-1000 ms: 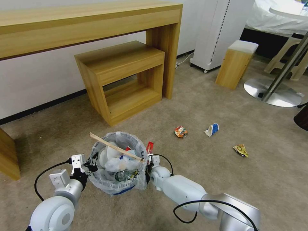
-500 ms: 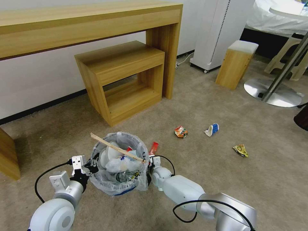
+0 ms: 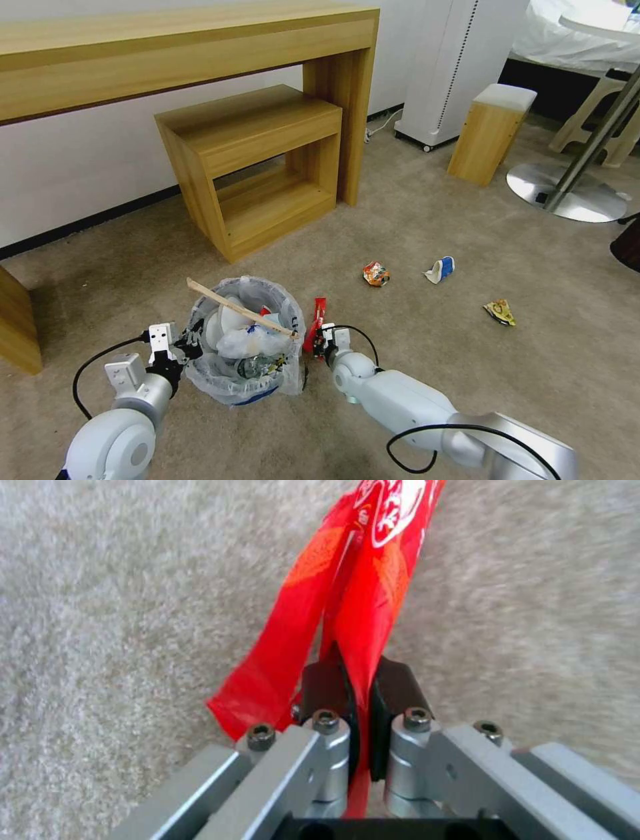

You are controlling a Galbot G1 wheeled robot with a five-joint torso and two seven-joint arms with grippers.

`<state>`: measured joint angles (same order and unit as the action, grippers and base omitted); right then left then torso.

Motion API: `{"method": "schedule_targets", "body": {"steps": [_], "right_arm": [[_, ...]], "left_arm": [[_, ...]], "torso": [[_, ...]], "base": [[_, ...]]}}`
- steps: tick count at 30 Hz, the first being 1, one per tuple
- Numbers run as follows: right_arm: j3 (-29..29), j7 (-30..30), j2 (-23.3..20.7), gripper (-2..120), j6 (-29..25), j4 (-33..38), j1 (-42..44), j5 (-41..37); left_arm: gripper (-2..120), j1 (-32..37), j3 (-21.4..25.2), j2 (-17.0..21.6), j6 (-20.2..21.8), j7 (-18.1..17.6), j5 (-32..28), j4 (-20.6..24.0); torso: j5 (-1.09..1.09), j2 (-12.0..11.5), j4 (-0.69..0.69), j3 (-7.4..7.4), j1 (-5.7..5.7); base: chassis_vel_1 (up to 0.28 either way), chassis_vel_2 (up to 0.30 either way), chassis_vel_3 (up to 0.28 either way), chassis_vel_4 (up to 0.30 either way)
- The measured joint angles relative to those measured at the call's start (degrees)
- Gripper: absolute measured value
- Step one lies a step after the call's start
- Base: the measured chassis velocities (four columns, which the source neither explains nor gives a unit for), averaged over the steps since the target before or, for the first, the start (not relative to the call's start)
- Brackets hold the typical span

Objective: Pick up the trash bin and place the garbage on the floor into it.

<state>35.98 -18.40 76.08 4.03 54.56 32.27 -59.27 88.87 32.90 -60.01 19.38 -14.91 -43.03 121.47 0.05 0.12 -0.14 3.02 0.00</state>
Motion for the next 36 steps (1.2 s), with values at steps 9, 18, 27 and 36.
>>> {"method": "schedule_targets", "body": {"steps": [9, 18, 27, 36], "right_arm": [[-1.72, -1.44, -8.9, 2, -2.48, 12.15, 2.2, -0.54], [-2.37, 0.41, -21.05, 2, -8.18, 29.57, 1.93, 1.93], [-0.36, 5.18, -24.45, 1, -11.15, 42.09, -2.24, 3.41], [1.76, 8.02, -24.56, 1, -11.92, 46.69, -5.53, 3.46]], "left_arm": [[0, -0.64, -0.16, 0.05, -0.09, -0.16, 0.01, -1.94], [0, -0.78, -0.34, -0.09, -0.06, -0.19, 0.23, -2.69], [0, -0.7, -0.29, 0.71, 0.33, -0.43, -0.02, -2.3], [0, -0.72, -0.09, 0.87, 0.52, -0.68, -0.37, -1.45]], "torso": [[0.01, 0.0, 0.01, 0.0, 0.0], [0.0, 0.0, 0.0, 0.0, 0.0], [-0.01, 0.0, 0.01, 0.0, 0.0], [-0.01, 0.0, 0.0, -0.01, 0.0]], "base": [[0.0, 0.0, 0.0, 0.0], [0.0, 0.0, 0.0, 0.0], [0.0, 0.0, 0.0, 0.0], [0.0, 0.0, 0.0, 0.0]]}}
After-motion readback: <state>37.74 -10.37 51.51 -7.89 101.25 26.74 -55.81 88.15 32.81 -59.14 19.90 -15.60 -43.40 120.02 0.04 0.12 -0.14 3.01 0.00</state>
